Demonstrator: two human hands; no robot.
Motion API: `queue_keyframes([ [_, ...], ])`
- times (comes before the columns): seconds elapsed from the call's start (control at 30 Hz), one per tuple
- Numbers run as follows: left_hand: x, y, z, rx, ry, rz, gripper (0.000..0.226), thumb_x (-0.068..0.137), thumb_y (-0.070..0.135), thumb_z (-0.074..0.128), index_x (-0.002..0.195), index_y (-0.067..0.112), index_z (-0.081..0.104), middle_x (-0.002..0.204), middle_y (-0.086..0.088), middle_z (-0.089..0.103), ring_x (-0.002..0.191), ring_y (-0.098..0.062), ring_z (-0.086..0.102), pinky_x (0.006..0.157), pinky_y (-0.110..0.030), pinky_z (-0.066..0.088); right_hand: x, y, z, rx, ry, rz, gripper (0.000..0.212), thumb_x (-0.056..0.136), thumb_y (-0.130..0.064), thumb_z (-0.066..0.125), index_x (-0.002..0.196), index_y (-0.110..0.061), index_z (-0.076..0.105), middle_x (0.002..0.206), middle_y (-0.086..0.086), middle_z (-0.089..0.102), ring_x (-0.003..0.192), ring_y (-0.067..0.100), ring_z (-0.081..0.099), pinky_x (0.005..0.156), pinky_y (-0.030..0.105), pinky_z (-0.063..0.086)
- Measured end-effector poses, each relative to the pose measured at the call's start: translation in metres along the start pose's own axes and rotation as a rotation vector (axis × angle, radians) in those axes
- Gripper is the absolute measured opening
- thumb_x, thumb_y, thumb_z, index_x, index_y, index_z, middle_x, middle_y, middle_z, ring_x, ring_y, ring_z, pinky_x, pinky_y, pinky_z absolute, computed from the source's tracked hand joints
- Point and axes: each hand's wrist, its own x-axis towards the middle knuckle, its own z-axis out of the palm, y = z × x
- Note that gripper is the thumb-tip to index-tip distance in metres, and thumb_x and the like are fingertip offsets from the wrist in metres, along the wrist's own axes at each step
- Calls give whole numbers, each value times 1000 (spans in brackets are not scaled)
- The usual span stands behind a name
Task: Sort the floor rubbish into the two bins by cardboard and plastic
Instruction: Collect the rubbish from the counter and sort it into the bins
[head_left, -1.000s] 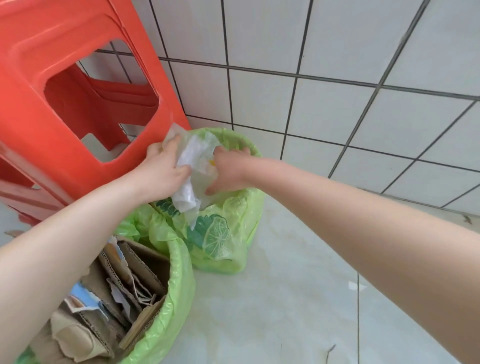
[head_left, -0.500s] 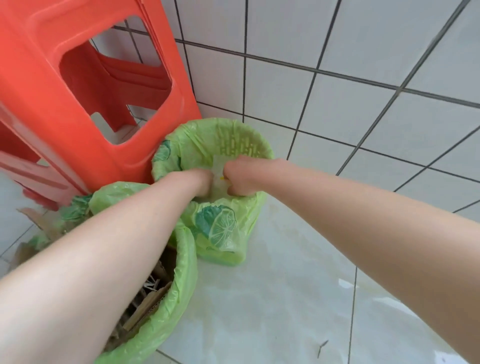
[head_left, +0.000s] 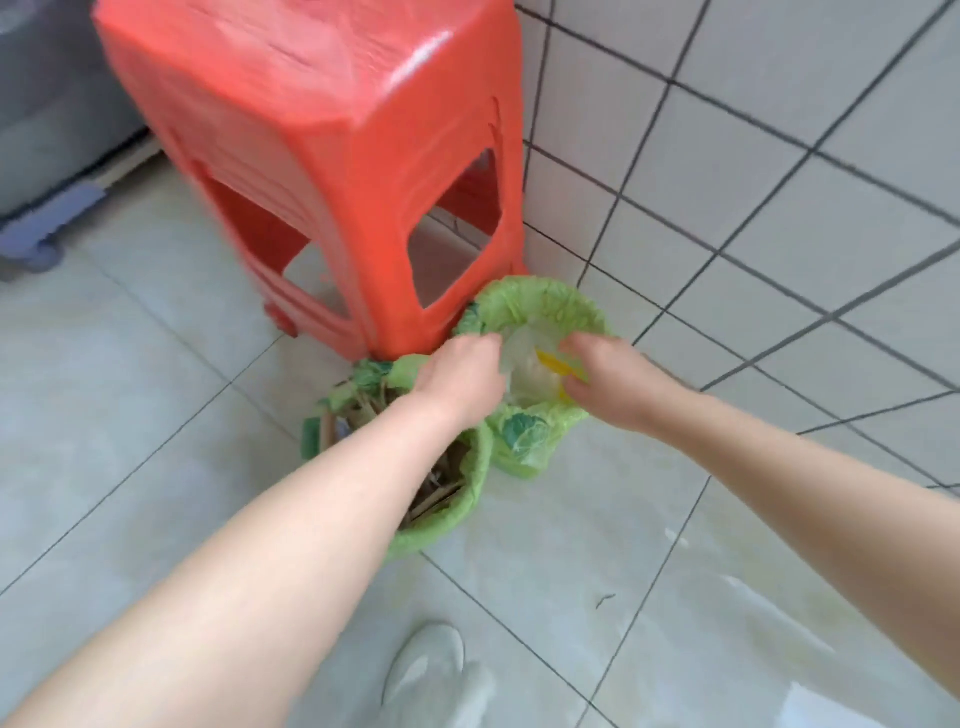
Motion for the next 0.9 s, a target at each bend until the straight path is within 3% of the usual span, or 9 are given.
queue_keyframes([
  [0.2,-133,2,-112,-208,41,-204,27,86,16,46,109,20,59,110,-9,67,103,-31,62,81,-39,51,-91,-105,-87,98,-44,-146,36,88,-16,54,123,-6,54,120,13,61,113,30,56,97,37,44],
  [0.4,-283,11,-216,-622,264,-610,17,86,16,56,98,24,66,91,-2,73,89,-23,66,77,-28,50,-192,-230,-164,197,-69,-295,28,88,-12,54,115,-4,59,111,12,66,109,27,57,94,35,43],
  [0.47,-307,21,-220,-675,330,-667,14,86,15,59,94,23,66,88,1,73,86,-20,66,76,-26,48,-212,-241,-166,244,-35,-279,25,89,-14,54,111,-4,60,107,12,67,107,27,57,91,35,43],
  [0.53,-381,8,-281,-759,476,-812,12,87,14,59,92,23,65,86,2,73,85,-17,66,77,-27,50,-251,-313,-203,227,-132,-350,26,90,-18,53,113,-7,60,109,7,66,107,22,58,89,30,43],
  [0.63,-410,10,-301,-801,564,-838,11,88,13,58,93,22,63,86,5,72,85,-13,66,78,-27,51,-267,-334,-213,277,-136,-374,29,91,-19,52,118,-11,58,115,1,64,110,16,58,90,23,41],
  [0.9,-490,-38,-406,-838,690,-905,19,88,12,59,90,31,56,85,8,71,83,-10,66,72,-22,48,-282,-459,-265,267,-190,-439,27,89,-19,55,115,-14,60,112,-1,65,107,14,60,91,28,46],
])
